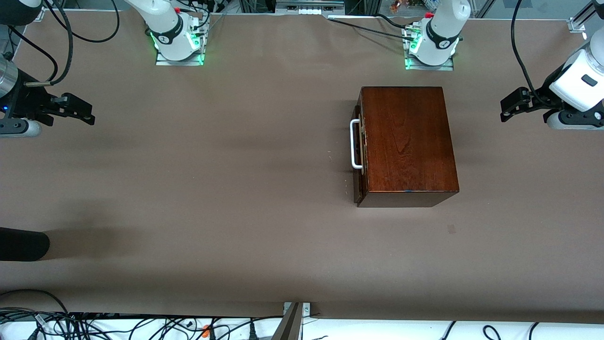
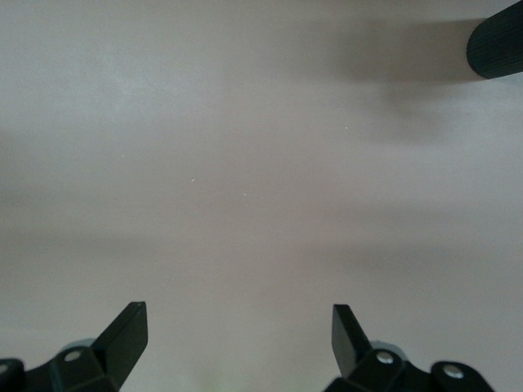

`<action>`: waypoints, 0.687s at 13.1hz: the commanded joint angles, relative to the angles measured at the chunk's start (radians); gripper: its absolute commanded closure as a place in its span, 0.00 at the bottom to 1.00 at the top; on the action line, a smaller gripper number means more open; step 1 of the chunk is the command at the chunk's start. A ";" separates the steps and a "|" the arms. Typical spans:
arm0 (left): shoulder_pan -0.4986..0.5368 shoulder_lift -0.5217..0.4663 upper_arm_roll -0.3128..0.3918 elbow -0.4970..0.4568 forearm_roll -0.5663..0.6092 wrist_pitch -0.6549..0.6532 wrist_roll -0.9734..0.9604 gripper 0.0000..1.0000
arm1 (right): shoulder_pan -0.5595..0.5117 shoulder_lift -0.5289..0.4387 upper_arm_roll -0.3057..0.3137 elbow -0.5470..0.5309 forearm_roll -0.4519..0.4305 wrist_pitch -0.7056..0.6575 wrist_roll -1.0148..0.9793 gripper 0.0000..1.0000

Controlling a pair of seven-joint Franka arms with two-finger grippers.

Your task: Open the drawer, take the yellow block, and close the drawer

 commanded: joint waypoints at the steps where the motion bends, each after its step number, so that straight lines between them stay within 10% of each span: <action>1: -0.001 0.009 -0.002 0.026 0.026 -0.028 -0.003 0.00 | -0.005 0.002 0.001 0.010 0.014 -0.005 -0.005 0.00; 9: -0.001 0.009 -0.001 0.034 0.025 -0.037 -0.007 0.00 | -0.005 0.002 0.001 0.010 0.014 -0.006 -0.005 0.00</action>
